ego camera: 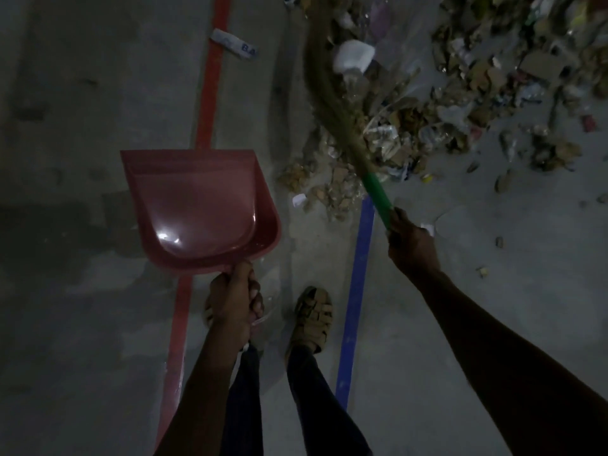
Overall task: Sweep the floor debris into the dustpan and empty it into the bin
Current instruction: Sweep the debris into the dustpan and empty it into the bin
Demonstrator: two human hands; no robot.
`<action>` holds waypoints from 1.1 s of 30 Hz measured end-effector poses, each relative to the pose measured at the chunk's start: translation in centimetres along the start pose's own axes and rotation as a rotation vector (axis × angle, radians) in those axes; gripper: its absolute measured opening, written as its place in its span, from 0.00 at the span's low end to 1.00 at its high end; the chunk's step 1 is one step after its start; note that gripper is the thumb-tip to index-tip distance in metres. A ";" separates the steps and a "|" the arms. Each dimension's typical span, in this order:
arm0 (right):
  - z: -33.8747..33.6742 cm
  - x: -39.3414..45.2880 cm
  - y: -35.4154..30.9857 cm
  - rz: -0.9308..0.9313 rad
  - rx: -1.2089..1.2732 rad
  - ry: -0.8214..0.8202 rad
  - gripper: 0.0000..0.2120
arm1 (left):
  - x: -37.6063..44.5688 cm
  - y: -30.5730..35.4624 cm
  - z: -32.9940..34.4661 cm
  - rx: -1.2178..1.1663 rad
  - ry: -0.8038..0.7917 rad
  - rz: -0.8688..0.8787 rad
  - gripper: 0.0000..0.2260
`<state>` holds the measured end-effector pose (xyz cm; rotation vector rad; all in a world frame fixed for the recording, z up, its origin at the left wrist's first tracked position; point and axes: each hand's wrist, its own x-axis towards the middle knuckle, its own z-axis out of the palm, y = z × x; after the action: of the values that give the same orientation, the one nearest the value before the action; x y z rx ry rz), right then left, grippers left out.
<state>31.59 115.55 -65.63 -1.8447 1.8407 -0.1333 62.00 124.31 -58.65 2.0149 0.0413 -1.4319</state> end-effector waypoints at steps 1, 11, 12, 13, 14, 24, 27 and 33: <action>0.5 -1.3 0.2 0.019 0.045 -0.018 0.28 | -0.1 -0.1 0.3 -0.007 -0.004 -0.012 0.13; 5.4 -10.3 3.5 0.256 -0.074 -0.470 0.28 | -0.9 -2.3 0.6 0.033 -0.007 0.010 0.15; 5.1 -10.1 3.7 0.327 -0.093 -0.452 0.27 | -0.8 -2.7 0.6 0.030 -0.012 0.010 0.16; 4.8 -9.7 3.8 0.371 -0.107 -0.417 0.27 | -0.8 -3.1 0.5 0.027 -0.019 0.008 0.16; 4.5 -9.1 4.0 0.385 -0.116 -0.375 0.27 | -0.8 -3.5 0.5 0.031 -0.026 0.010 0.17; 1.4 -2.3 5.8 0.369 -0.135 0.020 0.27 | -2.7 -5.1 3.2 0.163 -0.044 0.029 0.14; 0.5 -4.1 6.5 0.273 -0.169 0.049 0.30 | -3.5 -5.1 4.6 0.197 -0.048 0.022 0.14; 1.6 -11.1 8.3 0.326 -0.121 -0.054 0.34 | -5.4 -5.2 6.9 0.218 -0.099 0.039 0.14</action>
<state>24.02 127.10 -67.26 -1.5795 2.1208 0.1461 52.12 126.56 -57.88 2.1007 -0.2032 -1.5661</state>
